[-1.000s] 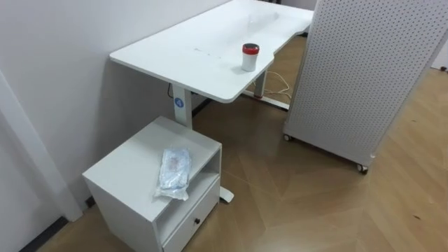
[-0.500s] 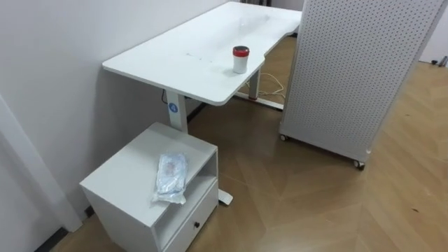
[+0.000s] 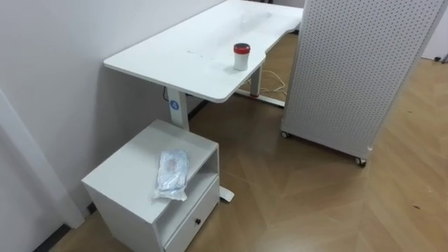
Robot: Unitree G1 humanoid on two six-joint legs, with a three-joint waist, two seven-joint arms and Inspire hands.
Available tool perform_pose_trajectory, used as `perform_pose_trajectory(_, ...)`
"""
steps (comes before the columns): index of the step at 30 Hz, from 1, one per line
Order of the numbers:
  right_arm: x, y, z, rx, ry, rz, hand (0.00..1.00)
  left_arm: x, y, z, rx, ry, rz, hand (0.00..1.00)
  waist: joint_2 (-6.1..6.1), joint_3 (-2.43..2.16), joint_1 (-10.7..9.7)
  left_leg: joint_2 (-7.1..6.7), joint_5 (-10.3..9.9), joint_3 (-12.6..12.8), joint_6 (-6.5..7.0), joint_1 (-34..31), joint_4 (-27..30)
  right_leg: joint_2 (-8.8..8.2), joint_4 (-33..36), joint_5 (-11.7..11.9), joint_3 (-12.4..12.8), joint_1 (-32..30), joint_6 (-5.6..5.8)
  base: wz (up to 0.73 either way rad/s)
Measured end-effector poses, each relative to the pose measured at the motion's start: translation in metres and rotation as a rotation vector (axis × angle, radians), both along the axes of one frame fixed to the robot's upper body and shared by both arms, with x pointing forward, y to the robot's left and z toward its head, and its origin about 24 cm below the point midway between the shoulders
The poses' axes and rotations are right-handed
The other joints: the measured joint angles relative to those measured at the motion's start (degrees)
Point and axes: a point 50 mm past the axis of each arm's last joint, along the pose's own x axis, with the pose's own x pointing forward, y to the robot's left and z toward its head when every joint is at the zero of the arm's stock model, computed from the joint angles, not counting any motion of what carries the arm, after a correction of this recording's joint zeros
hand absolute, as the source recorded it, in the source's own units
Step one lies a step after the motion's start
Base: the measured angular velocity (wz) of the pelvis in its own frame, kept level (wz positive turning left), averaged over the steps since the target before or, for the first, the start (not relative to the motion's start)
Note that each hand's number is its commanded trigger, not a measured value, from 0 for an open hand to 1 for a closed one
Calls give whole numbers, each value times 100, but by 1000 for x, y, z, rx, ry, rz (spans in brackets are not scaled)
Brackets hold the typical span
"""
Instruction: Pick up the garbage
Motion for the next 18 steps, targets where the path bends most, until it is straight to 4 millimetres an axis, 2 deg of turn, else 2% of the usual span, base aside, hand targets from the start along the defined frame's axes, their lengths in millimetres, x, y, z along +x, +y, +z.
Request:
perform_pose_trajectory(3, -2, 0, 0, 2, 8, -4, 100, 1, 0, 0, -6, 4, -4, 0, -16, 17, -1, 16, -47, 10, -17, -138, 279, 9, 149, -77, -47, -61, -19, 4)
perform_pose_trajectory(5, -1, 0, 0, 1, 6, -3, 100, 0, 0, 0, -6, 7, -5, 0, -17, 25, 3, 82, -193, 37, -62, -270, 600, 6, 406, -221, -47, -179, -63, 0)
perform_pose_trajectory(6, -1, 0, 0, 4, 9, -1, 100, -2, 0, 0, -4, 18, -1, 0, -24, 45, 5, 108, -268, 36, -87, -356, 863, 6, 569, -351, -52, -221, -90, 6)
perform_pose_trajectory(7, -1, 0, -1, 6, 11, -1, 100, -1, 1, 0, -2, 21, -1, 0, -57, 36, -4, 119, -299, 42, -105, -429, 1116, 2, 707, -459, -26, -241, -108, 7)
perform_pose_trajectory(10, -3, 1, -1, 14, 17, -15, 100, -5, 0, -1, -5, 37, 4, 0, -62, 41, 56, 194, -306, 22, -114, -648, 1720, 31, 918, -548, 23, -267, -196, -11)
perform_pose_trajectory(11, -2, 0, -1, 15, 14, -20, 100, -8, -1, -1, -6, 47, 8, 0, -100, 67, 53, 194, -304, 33, -114, -736, 1887, 31, 960, -566, 28, -249, -228, 0)
perform_pose_trajectory(12, -3, -1, -1, 14, 13, -28, 100, -9, -1, -2, -8, 51, 11, 0, -89, 75, 8, 177, -318, -32, -138, -966, 2210, 43, 1013, -622, 66, -200, -287, 25)
perform_pose_trajectory(13, -7, -3, 0, 9, 22, -37, 100, -7, -1, -2, -10, 47, 6, 0, -94, 72, -26, 29, -328, -105, -134, -1229, 2138, 54, 1084, -732, 210, -203, -306, 38)
perform_pose_trajectory(14, -9, -5, 0, 6, 30, -43, 100, -6, -2, -2, -10, 42, 4, 0, -93, 74, -19, -47, -324, -97, -129, -1413, 2073, 53, 1108, -787, 259, -204, -346, 28)
perform_pose_trajectory(15, -10, -7, 0, 2, 40, -53, 100, -5, -2, -2, -11, 41, -2, 0, -109, 68, 29, -159, -255, -81, -132, -1751, 1830, 32, 1171, -860, 374, -202, -356, -6)
perform_pose_trajectory(17, -7, -9, 1, -3, 33, -59, 100, -13, -2, -2, -10, 59, 1, 0, -64, 68, 137, -205, 196, -23, -119, -2144, 1210, 7, 1216, -952, 426, -172, -335, -41)
perform_pose_trajectory(18, -8, -9, 1, -7, 36, -57, 100, -19, -1, -1, -7, 71, 10, 0, -69, 56, 216, -194, 650, -14, -85, -2259, 858, -18, 1275, -1066, 537, -140, -314, -46)
